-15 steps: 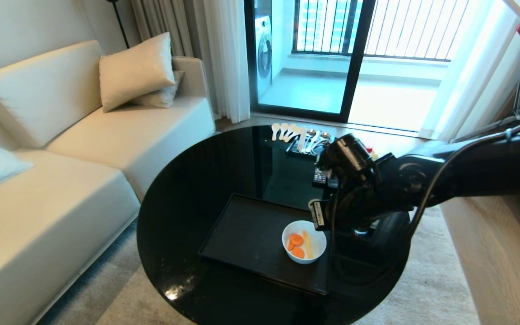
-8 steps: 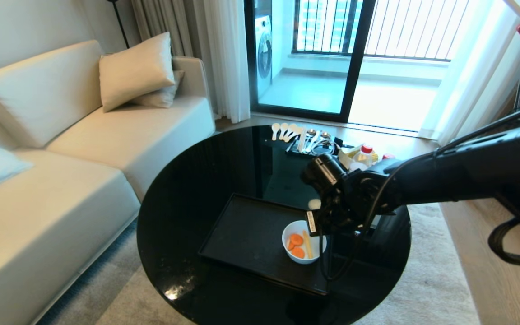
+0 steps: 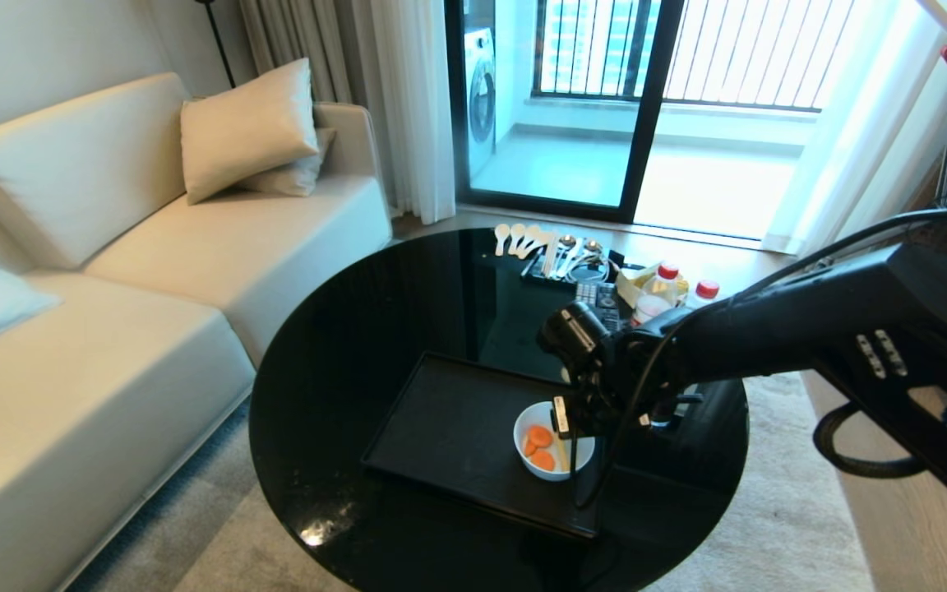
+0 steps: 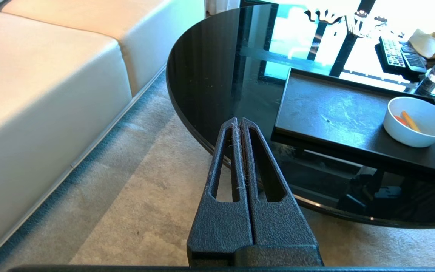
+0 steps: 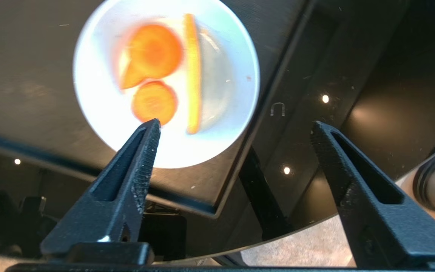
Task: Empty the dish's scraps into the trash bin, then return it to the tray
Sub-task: Pick up the bowl with leftover food
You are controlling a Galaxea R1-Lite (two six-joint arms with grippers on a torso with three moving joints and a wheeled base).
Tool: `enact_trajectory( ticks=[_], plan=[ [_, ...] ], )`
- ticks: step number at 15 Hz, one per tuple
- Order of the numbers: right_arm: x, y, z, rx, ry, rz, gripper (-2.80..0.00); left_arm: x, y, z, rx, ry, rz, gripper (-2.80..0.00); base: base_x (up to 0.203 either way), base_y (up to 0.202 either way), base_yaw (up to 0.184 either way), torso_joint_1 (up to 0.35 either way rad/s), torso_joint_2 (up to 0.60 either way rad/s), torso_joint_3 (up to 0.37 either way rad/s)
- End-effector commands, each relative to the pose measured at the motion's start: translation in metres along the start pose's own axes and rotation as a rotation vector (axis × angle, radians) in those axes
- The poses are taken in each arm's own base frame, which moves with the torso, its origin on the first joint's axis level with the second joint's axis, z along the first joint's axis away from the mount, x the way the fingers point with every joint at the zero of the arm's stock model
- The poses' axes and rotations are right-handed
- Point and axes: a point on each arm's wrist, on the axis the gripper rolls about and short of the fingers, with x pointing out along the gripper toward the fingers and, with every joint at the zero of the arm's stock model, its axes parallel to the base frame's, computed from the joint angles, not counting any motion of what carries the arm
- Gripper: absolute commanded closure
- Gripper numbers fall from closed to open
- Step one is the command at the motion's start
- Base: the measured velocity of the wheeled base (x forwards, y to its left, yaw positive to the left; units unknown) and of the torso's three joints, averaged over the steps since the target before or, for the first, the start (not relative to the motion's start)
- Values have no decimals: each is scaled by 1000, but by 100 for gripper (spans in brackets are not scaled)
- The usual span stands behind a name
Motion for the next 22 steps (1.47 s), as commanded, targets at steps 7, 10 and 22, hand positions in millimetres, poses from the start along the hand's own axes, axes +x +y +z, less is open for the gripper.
enact_trajectory(
  ticks=[7, 10, 22],
  plan=[
    [43, 5, -10, 35, 63, -39, -280, 0, 0, 0, -2, -1, 0, 0, 0, 0, 0, 0, 0, 0],
    [51, 9, -7, 39, 56, -36, -280, 0, 0, 0, 0, -1, 0, 0, 0, 0, 0, 0, 0, 0],
    [60, 8, -9, 46, 75, -45, 0, 0, 0, 0, -1, -1, 0, 0, 0, 0, 0, 0, 0, 0]
  ],
)
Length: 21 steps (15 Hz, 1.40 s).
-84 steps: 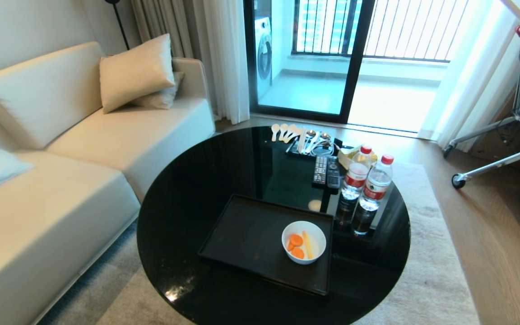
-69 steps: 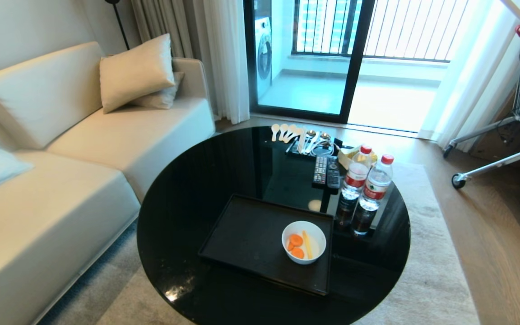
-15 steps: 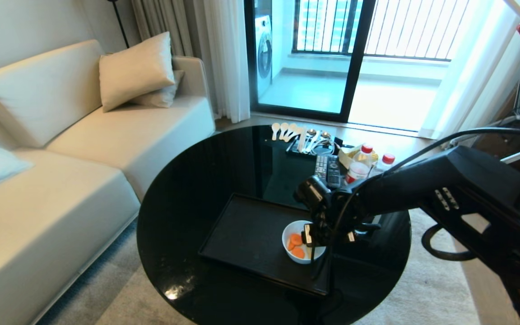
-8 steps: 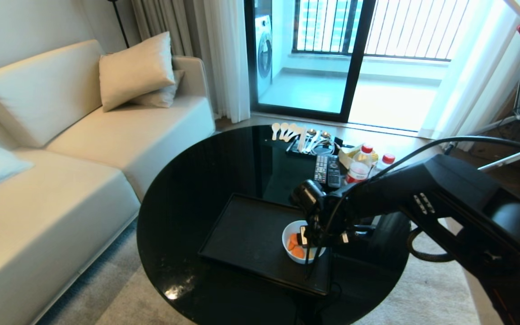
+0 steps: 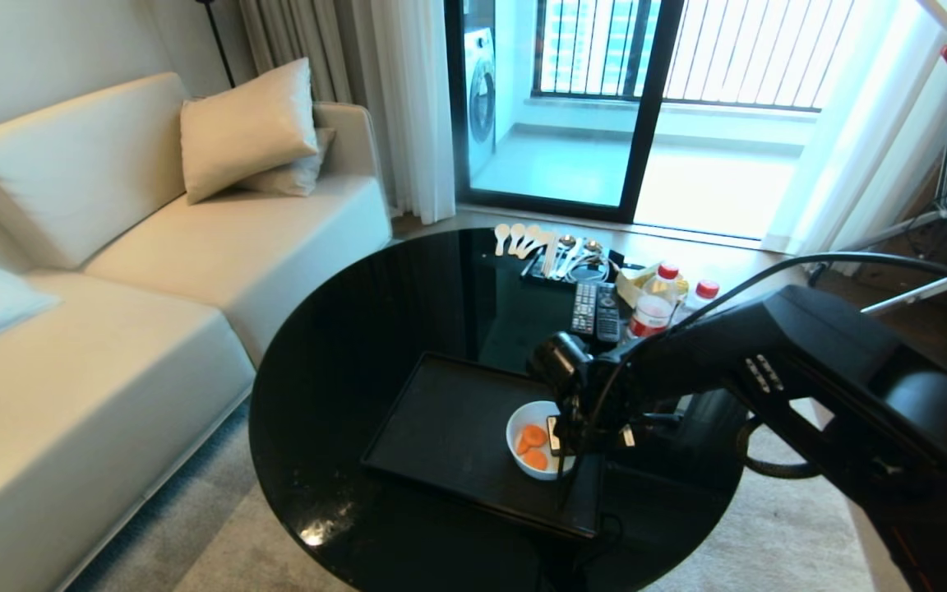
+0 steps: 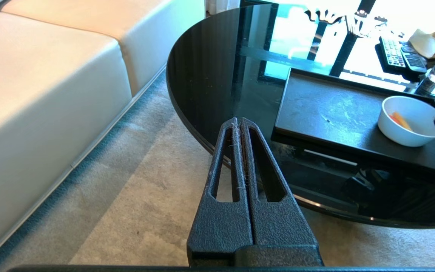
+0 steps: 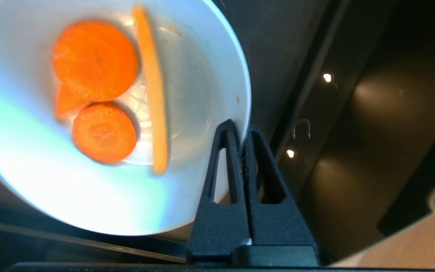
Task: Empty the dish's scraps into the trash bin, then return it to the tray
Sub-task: Pick up the bowl with leftover food
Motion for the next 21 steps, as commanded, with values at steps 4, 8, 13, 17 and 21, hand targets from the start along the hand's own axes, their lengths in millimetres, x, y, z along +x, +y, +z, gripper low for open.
enact_trajectory(
  ticks=[4, 8, 13, 17, 21],
  plan=[
    [0, -1, -3, 11, 15, -8, 0, 0, 0, 0, 0, -1, 1, 0, 0, 0, 0, 0, 0, 0],
    [-1, -2, -3, 41, 17, -10, 0, 0, 0, 0, -2, -1, 1, 0, 0, 0, 0, 0, 0, 0],
    [-19, -7, 1, 158, 11, -7, 0, 0, 0, 0, 0, -1, 1, 0, 0, 0, 0, 0, 0, 0],
    [-36, -14, 7, 270, 6, -5, 0, 0, 0, 0, -2, -1, 1, 0, 0, 0, 0, 0, 0, 0],
    [-57, -27, 15, 363, 8, 18, 0, 0, 0, 0, 0, -1, 1, 0, 0, 0, 0, 0, 0, 0]
  ],
)
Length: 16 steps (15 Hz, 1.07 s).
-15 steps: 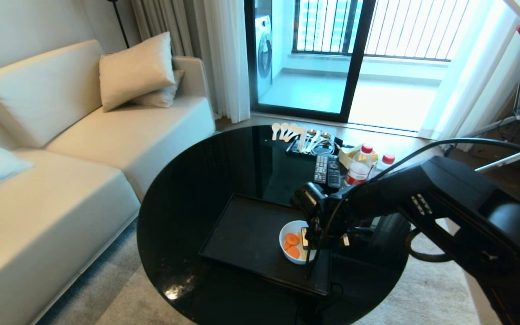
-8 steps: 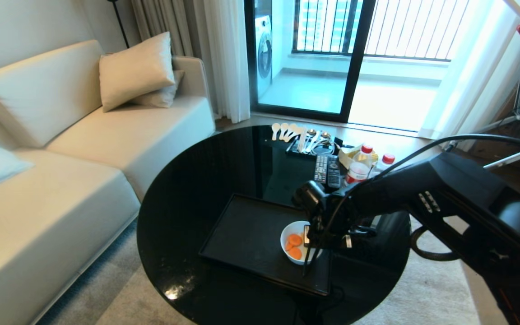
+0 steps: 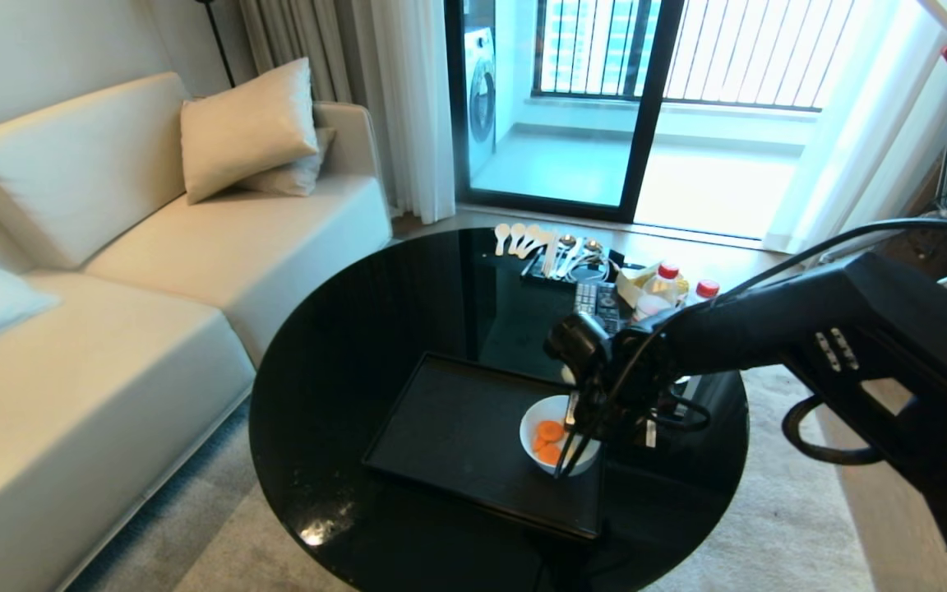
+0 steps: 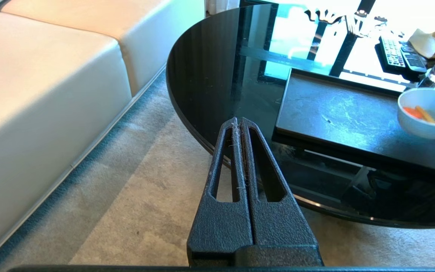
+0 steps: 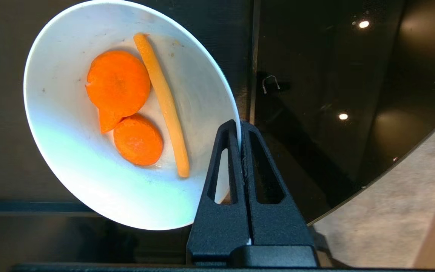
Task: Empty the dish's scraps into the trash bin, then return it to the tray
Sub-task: Pick up the bowl with leftover food
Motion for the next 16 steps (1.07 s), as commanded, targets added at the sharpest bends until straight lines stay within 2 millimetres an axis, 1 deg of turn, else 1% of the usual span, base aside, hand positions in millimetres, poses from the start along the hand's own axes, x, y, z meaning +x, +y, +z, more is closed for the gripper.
enact_trajectory(
  ticks=[1, 3, 5, 7, 10, 13, 16],
  plan=[
    [-24, -5, 12, 49, -25, 50, 0, 0, 0, 0, 0, -1, 0, 0, 0, 0, 0, 0, 0, 0],
    [-43, -9, 17, 69, -43, 75, 0, 0, 0, 0, 0, -1, 0, 0, 0, 0, 0, 0, 0, 0],
    [-67, -19, 21, 88, -69, 101, 0, 0, 0, 0, -2, -1, 0, 0, 0, 0, 0, 0, 0, 0],
    [-88, -37, 23, 111, -88, 107, 0, 0, 0, 0, 0, -1, 0, 0, 0, 0, 0, 0, 0, 0],
    [-122, -74, 21, 152, -108, 117, 0, 0, 0, 0, -2, -1, 0, 0, 0, 0, 0, 0, 0, 0],
    [-150, -118, 0, 167, -104, 112, 0, 0, 0, 0, -2, -1, 0, 0, 0, 0, 0, 0, 0, 0],
    [-168, -158, -22, 200, -110, 88, 0, 0, 0, 0, 0, -1, 0, 0, 0, 0, 0, 0, 0, 0]
  ],
)
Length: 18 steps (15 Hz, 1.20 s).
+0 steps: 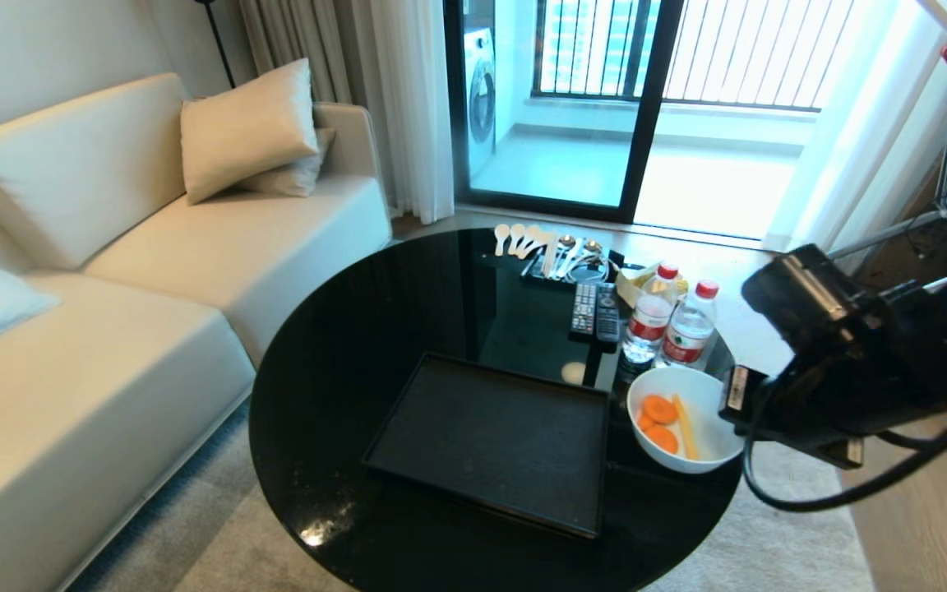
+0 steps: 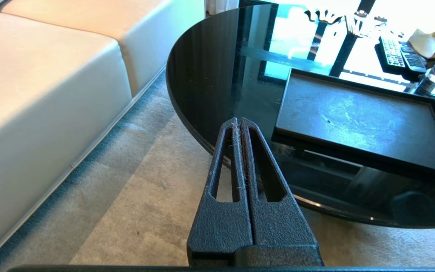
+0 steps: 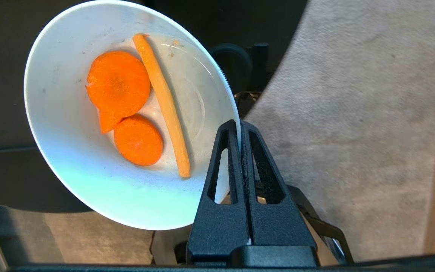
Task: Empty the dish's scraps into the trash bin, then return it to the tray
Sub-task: Pick up the bowl with leftover food, then move the bowl over the trash can
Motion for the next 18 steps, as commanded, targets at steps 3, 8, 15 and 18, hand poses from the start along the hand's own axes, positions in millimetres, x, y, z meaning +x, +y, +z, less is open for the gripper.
enact_trajectory(
  ticks=[3, 8, 15, 18],
  plan=[
    [-43, -55, -19, 42, -64, 10, 0, 0, 0, 0, -1, -1, 0, 0, 0, 0, 0, 0, 0, 0],
    [-49, -97, -50, 44, -51, -42, 0, 0, 0, 0, 0, -1, 0, 0, 0, 0, 0, 0, 0, 0],
    [-48, -129, -88, 37, -7, -79, 0, 0, 0, 0, 0, -1, 0, 0, 0, 0, 0, 0, 0, 0],
    [-51, -129, -88, 40, -23, -65, 0, 0, 0, 0, -2, -1, 0, 0, 0, 0, 0, 0, 0, 0]
  ],
)
